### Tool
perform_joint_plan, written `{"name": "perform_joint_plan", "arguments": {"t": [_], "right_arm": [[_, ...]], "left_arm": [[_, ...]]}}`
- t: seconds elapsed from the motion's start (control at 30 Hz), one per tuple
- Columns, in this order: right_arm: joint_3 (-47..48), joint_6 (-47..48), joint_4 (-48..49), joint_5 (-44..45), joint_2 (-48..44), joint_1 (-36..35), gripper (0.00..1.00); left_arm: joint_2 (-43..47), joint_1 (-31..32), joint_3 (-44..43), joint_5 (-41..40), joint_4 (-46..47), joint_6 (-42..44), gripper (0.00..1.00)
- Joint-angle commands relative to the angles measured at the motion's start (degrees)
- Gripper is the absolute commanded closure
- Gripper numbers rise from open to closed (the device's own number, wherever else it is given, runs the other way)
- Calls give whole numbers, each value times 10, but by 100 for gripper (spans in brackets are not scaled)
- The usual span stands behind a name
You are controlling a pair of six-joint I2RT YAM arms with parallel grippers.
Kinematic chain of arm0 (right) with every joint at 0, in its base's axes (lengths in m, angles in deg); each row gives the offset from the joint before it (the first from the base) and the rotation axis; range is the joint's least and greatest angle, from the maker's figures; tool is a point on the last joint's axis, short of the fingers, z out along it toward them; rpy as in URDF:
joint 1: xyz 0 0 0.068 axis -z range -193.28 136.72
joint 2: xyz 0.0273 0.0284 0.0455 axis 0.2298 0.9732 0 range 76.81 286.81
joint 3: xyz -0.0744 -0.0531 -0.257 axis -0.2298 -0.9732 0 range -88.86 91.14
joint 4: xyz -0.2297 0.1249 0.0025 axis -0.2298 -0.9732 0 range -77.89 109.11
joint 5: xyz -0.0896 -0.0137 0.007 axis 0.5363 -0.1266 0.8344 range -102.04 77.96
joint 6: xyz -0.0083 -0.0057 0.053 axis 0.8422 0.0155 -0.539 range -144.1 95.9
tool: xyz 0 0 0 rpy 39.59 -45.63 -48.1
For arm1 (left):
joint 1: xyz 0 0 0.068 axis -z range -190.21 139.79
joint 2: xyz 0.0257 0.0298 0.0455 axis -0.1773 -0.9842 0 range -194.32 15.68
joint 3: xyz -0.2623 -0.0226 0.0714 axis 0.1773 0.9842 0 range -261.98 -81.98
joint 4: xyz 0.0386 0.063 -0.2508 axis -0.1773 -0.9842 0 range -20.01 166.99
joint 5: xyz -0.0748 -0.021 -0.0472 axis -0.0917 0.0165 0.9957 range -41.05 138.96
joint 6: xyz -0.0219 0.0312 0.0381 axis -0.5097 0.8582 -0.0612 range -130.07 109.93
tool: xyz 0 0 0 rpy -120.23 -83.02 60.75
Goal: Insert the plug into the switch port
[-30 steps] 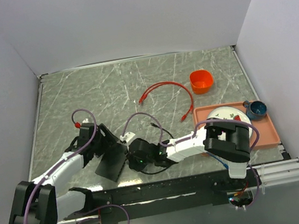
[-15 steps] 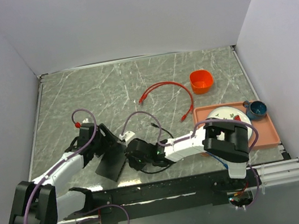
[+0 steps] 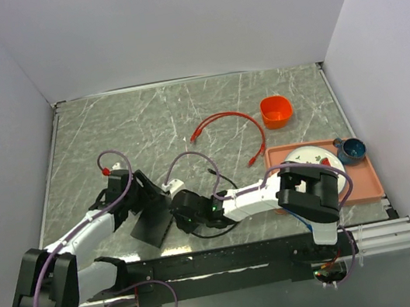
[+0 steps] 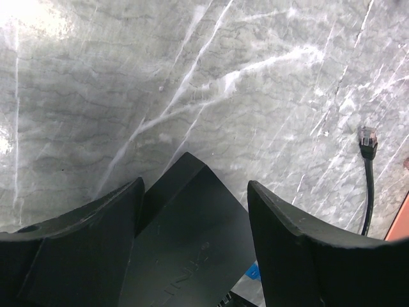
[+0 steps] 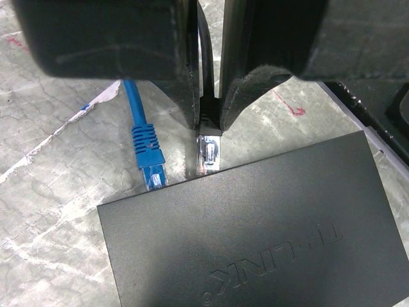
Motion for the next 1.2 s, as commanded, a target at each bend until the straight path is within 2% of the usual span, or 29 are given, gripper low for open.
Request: {"name": "perform_joint_plan", "arguments": {"t": [0.0, 0.57, 0.9, 1.17], "right_arm": [[-3, 1, 41, 73, 12, 8, 100], [-7, 63, 103, 97, 1, 15, 100], [16, 19, 55, 140, 14, 28, 100], [2, -4, 57, 183, 1, 35, 100]], "left_arm": [[-17, 8, 37, 72, -42, -16, 28], [-104, 30, 28, 105, -13, 12, 34], [-141, 81, 23, 105, 7, -12, 38], [-147, 101, 51, 106, 21, -34, 38]]}}
